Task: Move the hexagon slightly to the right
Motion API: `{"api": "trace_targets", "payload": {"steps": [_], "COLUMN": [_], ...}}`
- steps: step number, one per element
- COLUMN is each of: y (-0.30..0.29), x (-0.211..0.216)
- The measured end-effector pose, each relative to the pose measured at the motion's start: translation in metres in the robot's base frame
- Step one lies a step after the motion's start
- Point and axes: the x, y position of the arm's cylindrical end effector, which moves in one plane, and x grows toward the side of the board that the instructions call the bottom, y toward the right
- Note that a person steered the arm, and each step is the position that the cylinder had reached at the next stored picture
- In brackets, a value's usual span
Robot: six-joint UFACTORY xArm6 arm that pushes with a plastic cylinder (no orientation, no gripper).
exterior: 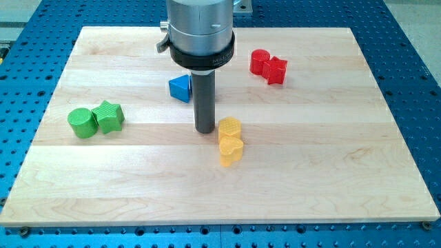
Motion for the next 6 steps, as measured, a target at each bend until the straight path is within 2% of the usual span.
{"api": "trace_targets", "payload": {"steps": [6], "y": [-0.0034], "x": [0.0000]}}
